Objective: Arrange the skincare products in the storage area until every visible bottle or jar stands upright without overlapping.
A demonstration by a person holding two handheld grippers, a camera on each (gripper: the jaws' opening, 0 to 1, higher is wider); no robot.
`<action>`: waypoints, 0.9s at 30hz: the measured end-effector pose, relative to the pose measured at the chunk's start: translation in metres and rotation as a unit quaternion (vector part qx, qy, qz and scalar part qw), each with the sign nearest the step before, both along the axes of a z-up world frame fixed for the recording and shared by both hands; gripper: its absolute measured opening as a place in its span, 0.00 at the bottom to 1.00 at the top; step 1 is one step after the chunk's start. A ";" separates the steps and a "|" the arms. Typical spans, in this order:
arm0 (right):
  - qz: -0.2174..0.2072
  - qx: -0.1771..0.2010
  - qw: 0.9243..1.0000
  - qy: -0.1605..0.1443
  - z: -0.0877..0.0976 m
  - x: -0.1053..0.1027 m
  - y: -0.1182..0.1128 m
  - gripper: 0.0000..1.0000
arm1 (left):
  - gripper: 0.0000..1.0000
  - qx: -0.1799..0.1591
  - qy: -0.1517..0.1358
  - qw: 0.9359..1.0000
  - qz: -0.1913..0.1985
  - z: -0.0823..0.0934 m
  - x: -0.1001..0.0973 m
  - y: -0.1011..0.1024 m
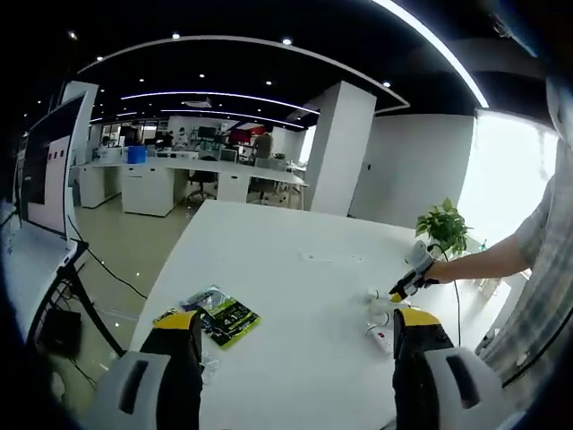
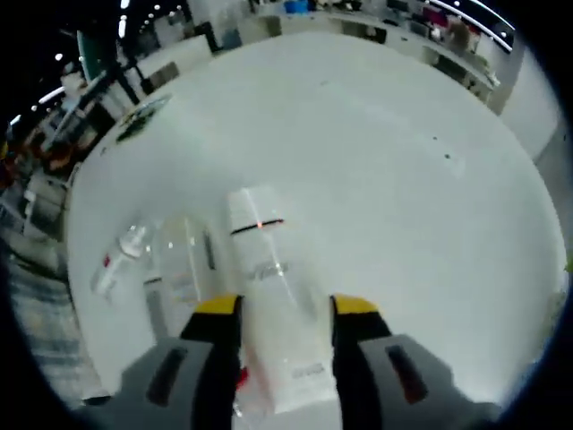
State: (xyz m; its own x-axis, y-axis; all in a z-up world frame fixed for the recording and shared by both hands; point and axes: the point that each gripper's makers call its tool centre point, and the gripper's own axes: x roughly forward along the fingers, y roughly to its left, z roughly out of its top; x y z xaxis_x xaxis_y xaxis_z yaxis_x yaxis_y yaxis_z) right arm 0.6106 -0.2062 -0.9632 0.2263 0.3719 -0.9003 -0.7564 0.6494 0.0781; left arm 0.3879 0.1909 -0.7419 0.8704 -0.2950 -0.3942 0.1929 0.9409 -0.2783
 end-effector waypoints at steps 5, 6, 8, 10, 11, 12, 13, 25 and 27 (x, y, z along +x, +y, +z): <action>0.037 -0.022 0.999 -0.005 -0.005 -0.001 0.003 0.35 | 0.91 0.001 0.004 1.000 0.004 -0.002 -0.001 0.002; 0.037 -0.026 0.999 -0.007 -0.005 0.000 0.004 0.34 | 0.91 0.000 0.004 1.000 0.005 -0.002 -0.001 0.002; 0.066 -0.042 0.997 -0.023 -0.006 0.002 0.003 0.31 | 0.91 -0.003 0.005 1.000 0.008 -0.003 -0.002 0.003; 0.062 -0.041 0.997 -0.020 -0.005 0.000 0.003 0.30 | 0.91 -0.004 0.006 1.000 0.008 -0.004 -0.002 0.003; 0.063 -0.040 0.997 -0.021 -0.005 0.000 0.003 0.30 | 0.91 -0.003 0.007 1.000 0.008 -0.005 -0.002 0.002; 0.070 -0.040 0.996 -0.024 -0.005 0.000 0.003 0.29 | 0.91 -0.003 0.007 1.000 0.008 -0.005 -0.002 0.002; 0.071 -0.040 0.996 -0.024 -0.005 0.001 0.003 0.28 | 0.91 -0.005 0.007 1.000 0.008 -0.005 -0.002 0.002; 0.098 -0.056 0.992 -0.046 0.006 0.003 0.004 0.06 | 0.91 -0.004 0.003 1.000 0.008 -0.004 -0.009 0.004; 0.098 -0.044 0.994 -0.038 0.007 -0.001 0.006 0.04 | 0.91 -0.005 0.004 1.000 0.009 -0.005 -0.011 0.005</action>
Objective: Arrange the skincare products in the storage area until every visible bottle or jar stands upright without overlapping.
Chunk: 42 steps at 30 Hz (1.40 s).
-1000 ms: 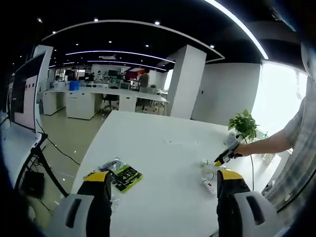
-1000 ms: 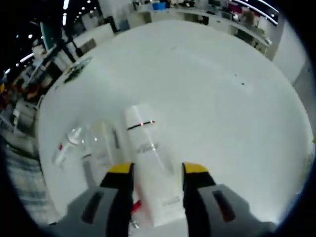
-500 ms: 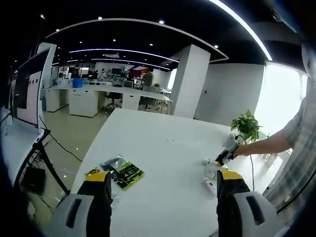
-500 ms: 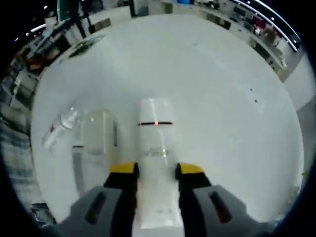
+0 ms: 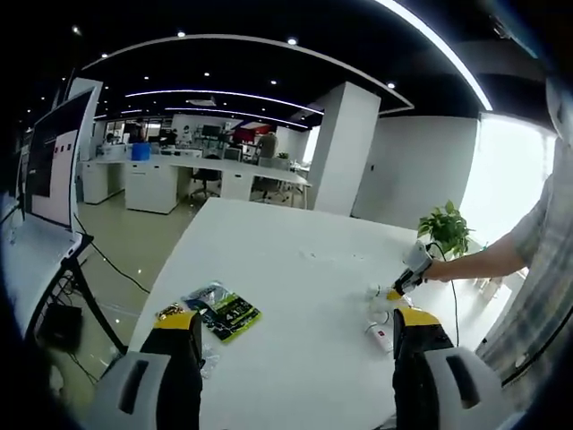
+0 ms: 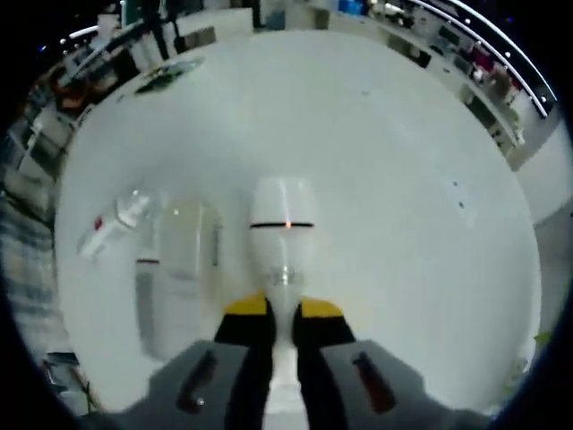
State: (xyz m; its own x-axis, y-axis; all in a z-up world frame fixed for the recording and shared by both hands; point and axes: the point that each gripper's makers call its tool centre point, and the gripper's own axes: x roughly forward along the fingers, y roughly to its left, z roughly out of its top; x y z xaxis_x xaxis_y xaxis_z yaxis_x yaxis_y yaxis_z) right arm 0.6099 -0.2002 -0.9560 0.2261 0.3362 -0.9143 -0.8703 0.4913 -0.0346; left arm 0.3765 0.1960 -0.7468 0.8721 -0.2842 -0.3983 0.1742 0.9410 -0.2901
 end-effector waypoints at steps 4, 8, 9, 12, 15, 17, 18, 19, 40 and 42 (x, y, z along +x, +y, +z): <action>0.005 -0.003 1.000 -0.021 0.009 0.001 0.000 0.04 | 0.91 0.000 0.001 1.000 -0.002 -0.001 -0.002 -0.001; 0.020 0.004 0.999 -0.036 0.028 0.003 0.006 0.05 | 0.91 0.001 -0.005 1.000 -0.012 0.002 0.001 -0.007; 0.026 0.006 0.999 -0.041 0.032 0.003 0.008 0.05 | 0.91 0.003 -0.005 1.000 -0.016 0.002 0.002 -0.009; 0.056 0.011 0.997 -0.057 0.050 -0.002 0.020 0.05 | 0.91 0.014 -0.007 0.999 -0.034 0.002 0.004 -0.017; 0.095 0.024 0.993 -0.057 0.066 -0.018 0.041 0.05 | 0.91 0.047 -0.022 0.997 -0.063 0.003 0.007 -0.028; 0.121 0.017 0.990 -0.074 0.076 -0.025 0.051 0.06 | 0.90 0.057 -0.036 0.995 -0.079 0.006 0.009 -0.034; 0.136 0.021 0.988 -0.071 0.081 -0.035 0.061 0.06 | 0.90 0.065 -0.041 0.992 -0.095 0.006 0.010 -0.042; 0.153 0.032 0.985 -0.066 0.088 -0.046 0.072 0.06 | 0.90 0.068 -0.036 0.992 -0.103 0.004 0.010 -0.046; 0.347 0.049 0.936 -0.021 0.134 -0.187 0.184 0.07 | 0.85 0.186 -0.037 0.917 -0.350 -0.020 0.029 -0.156; 0.356 0.046 0.933 -0.019 0.136 -0.193 0.191 0.07 | 0.82 0.202 -0.034 0.906 -0.371 -0.022 0.026 -0.161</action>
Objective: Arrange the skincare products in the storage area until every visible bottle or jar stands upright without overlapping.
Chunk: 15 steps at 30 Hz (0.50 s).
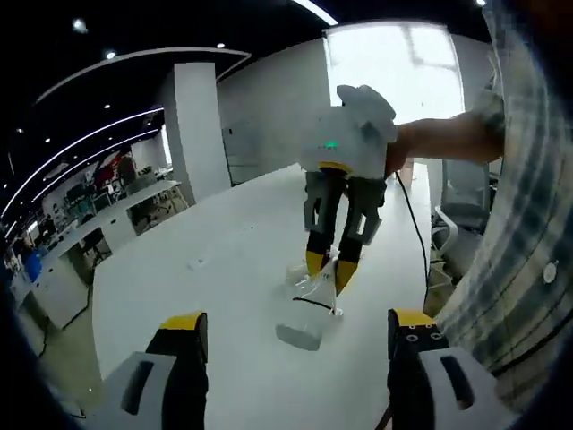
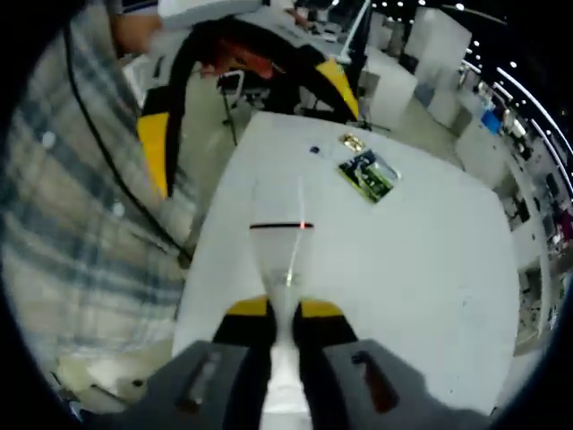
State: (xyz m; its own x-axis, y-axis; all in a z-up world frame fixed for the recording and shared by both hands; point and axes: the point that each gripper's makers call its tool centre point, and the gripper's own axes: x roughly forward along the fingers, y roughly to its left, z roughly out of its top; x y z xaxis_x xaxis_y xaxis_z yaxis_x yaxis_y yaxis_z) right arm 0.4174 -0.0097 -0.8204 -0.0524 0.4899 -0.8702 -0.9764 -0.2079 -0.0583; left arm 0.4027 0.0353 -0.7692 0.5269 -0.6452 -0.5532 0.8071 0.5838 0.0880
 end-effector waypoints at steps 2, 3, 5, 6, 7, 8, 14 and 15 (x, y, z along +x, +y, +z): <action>0.015 -0.006 1.000 0.001 0.004 -0.007 0.009 0.07 | 0.77 0.039 0.007 0.999 -0.033 -0.007 -0.005 -0.005; 0.020 -0.007 1.000 0.001 0.005 -0.010 0.012 0.07 | 0.75 0.052 0.013 0.998 -0.044 -0.011 -0.007 -0.007; 0.029 -0.004 1.000 -0.001 0.010 -0.015 0.019 0.07 | 0.69 0.089 0.019 0.993 -0.070 -0.020 -0.012 -0.010; 0.032 -0.002 0.999 -0.001 0.012 -0.017 0.021 0.07 | 0.64 0.108 0.019 0.991 -0.080 -0.024 -0.013 -0.011; 0.033 -0.001 0.999 -0.001 0.012 -0.018 0.023 0.07 | 0.60 0.117 0.019 0.989 -0.084 -0.026 -0.014 -0.011; 0.038 0.001 0.999 0.000 0.015 -0.023 0.027 0.07 | 0.57 0.146 0.013 0.984 -0.099 -0.030 -0.014 -0.013; 0.059 -0.017 0.998 -0.020 0.013 -0.032 0.029 0.07 | 0.52 0.168 0.040 0.982 -0.081 -0.037 -0.012 -0.017; 0.060 -0.023 0.998 -0.024 0.012 -0.033 0.029 0.07 | 0.50 0.169 0.040 0.981 -0.082 -0.037 -0.012 -0.017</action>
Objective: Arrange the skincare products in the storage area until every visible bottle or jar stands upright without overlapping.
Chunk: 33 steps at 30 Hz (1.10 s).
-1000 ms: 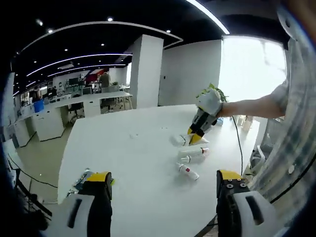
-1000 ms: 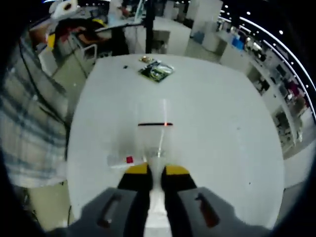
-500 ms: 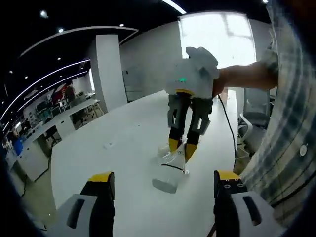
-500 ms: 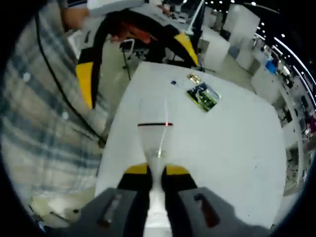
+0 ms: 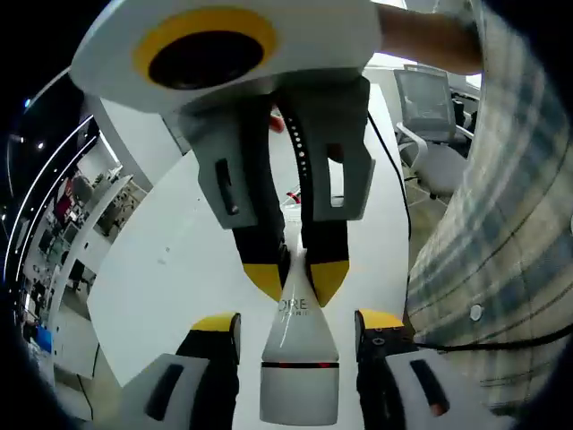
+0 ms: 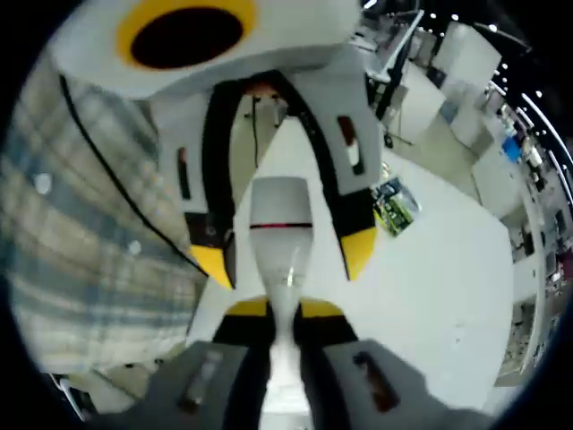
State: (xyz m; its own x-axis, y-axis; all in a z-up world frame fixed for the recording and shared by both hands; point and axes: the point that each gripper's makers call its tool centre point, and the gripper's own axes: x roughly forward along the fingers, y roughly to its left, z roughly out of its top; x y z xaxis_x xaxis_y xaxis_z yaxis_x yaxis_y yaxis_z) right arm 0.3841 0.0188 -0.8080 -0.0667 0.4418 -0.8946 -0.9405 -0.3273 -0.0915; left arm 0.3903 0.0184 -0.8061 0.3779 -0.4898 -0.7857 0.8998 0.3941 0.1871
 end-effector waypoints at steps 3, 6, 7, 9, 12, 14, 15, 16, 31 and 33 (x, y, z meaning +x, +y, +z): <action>0.004 -0.009 1.000 -0.007 0.000 -0.005 -0.001 0.07 | 0.39 0.008 0.019 1.000 -0.011 -0.003 -0.008 0.001; 0.007 -0.009 1.000 -0.009 0.002 -0.009 0.000 0.08 | 0.34 0.004 0.031 0.999 -0.012 -0.006 -0.013 -0.001; 0.007 -0.012 1.000 -0.012 0.001 -0.010 0.000 0.08 | 0.34 0.001 0.036 0.999 -0.013 -0.008 -0.015 -0.001; 0.009 -0.013 1.000 -0.011 0.001 -0.011 0.000 0.08 | 0.33 0.000 0.039 0.999 -0.013 -0.009 -0.017 0.000; 0.016 -0.014 1.000 -0.011 -0.003 -0.012 0.002 0.08 | 0.31 -0.002 0.033 0.999 -0.001 -0.011 -0.017 0.002; 0.022 -0.019 0.999 -0.017 -0.003 -0.011 0.003 0.08 | 0.31 -0.011 0.030 0.999 0.006 -0.012 -0.017 0.003; 0.026 -0.021 0.999 -0.016 -0.004 -0.012 0.003 0.08 | 0.31 -0.017 0.034 0.999 0.010 -0.012 -0.018 0.003; 0.033 -0.022 0.999 -0.019 -0.005 -0.013 0.004 0.08 | 0.31 -0.021 0.035 0.999 0.012 -0.012 -0.018 0.004; 0.070 -0.087 0.992 0.053 -0.041 -0.042 -0.016 0.07 | 0.02 -0.142 0.192 0.970 0.055 -0.026 -0.046 -0.016; 0.088 -0.088 0.990 0.070 -0.037 -0.043 -0.012 0.00 | 0.00 -0.172 0.199 0.958 0.111 -0.028 -0.035 -0.011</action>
State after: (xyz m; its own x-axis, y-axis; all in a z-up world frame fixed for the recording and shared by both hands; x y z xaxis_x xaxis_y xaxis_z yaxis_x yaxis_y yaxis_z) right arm 0.3413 0.0070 -0.8451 -0.2582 0.2505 -0.9331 -0.8671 -0.4860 0.1094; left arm 0.3548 0.0075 -0.8340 0.2059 -0.6885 -0.6954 0.7600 0.5602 -0.3295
